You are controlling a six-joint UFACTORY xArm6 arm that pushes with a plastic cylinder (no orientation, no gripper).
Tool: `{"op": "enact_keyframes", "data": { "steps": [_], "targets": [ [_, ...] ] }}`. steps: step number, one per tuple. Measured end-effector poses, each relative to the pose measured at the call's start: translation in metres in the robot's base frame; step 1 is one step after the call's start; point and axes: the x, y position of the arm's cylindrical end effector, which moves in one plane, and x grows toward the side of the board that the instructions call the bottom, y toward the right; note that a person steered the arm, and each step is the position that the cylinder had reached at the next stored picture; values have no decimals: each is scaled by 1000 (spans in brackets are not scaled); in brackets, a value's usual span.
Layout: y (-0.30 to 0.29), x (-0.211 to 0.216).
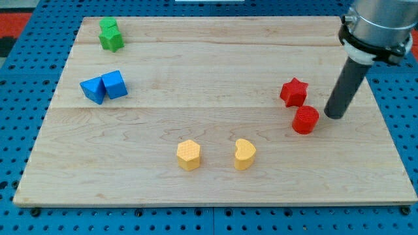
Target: Push the red circle to the top right of the heart
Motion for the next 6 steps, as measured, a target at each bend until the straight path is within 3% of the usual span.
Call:
{"op": "enact_keyframes", "data": {
  "steps": [1,2,3,6],
  "targets": [
    [-2,-24],
    [-40,-28],
    [-50,-1],
    [-110,19]
  ]
}}
